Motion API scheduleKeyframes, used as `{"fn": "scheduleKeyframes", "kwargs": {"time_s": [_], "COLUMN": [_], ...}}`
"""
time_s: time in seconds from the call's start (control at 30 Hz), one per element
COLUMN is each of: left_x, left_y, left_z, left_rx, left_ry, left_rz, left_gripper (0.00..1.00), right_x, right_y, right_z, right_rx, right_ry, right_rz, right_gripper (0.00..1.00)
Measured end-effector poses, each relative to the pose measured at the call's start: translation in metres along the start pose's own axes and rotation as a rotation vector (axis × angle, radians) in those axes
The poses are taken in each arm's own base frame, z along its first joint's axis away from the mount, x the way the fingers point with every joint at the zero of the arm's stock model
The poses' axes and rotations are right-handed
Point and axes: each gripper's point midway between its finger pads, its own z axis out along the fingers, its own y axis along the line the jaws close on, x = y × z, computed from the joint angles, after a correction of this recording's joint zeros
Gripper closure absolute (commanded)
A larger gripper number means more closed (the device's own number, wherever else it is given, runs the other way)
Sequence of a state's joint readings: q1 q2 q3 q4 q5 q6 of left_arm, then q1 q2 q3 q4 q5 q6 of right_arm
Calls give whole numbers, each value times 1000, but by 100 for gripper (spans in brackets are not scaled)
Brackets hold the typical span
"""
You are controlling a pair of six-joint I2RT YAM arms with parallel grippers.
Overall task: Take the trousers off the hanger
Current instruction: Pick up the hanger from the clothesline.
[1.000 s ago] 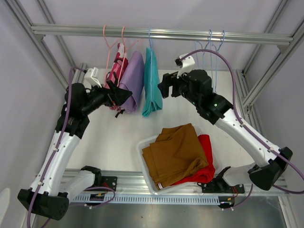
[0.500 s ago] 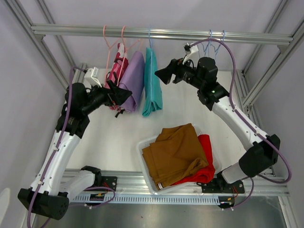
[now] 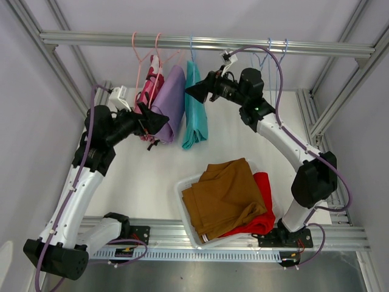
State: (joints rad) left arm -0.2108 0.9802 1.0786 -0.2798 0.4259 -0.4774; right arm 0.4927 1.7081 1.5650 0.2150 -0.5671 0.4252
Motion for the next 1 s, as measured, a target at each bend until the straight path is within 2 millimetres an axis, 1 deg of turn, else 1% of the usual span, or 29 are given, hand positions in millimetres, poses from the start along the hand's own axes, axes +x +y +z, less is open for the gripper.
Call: {"fn": "scheduleKeyframes", "kwargs": {"time_s": [0.03,0.1,0.17,0.23,0.27,0.33,0.4,0.53,0.63,0.73,0.83,0.87,0.9,0.93,1.0], "left_x": [0,1,3,3,3,4,4,4,4,4,4,5,5,5,5], "left_y": [0,2,2,3,3,3,3,3,3,3,3,3,3,3,3], "left_z": [0,1,1,1,1,1,1,1,1,1,1,1,1,1,1], "left_rx": [-1,-4,-7,-8,-9,-10,-11,-10,-10,-10,-10,-10,-10,-10,-10], "left_ry": [1,6,10,13,14,17,17,17,18,18,18,18,18,19,19], "left_rz": [-1,-3,-5,-7,-7,-9,-9,-9,-9,-9,-9,-9,-9,-9,-10], "left_gripper": [1,1,1,1,1,1,1,1,0,1,1,1,1,0,1], "right_x": [-2,-5,-7,-7,-7,-7,-7,-7,-7,-7,-6,-6,-4,-2,1], "right_y": [2,6,10,13,13,14,16,18,18,18,15,14,13,12,12], "right_z": [3,7,11,14,15,17,18,19,20,21,25,26,28,30,34], "right_rx": [-16,-47,-78,-102,-111,-121,-126,-128,-121,-112,-111,-111,-112,-114,-122], "right_ry": [-8,-22,-34,-41,-43,-49,-52,-54,-61,-66,-77,-83,-85,-88,-93], "right_rz": [-3,-7,-10,-17,-20,-24,-21,-9,-1,1,-13,-21,-26,-31,-39], "right_gripper": [23,30,35,37,40,42,47,47,45,47,57,65,69,77,84]}}
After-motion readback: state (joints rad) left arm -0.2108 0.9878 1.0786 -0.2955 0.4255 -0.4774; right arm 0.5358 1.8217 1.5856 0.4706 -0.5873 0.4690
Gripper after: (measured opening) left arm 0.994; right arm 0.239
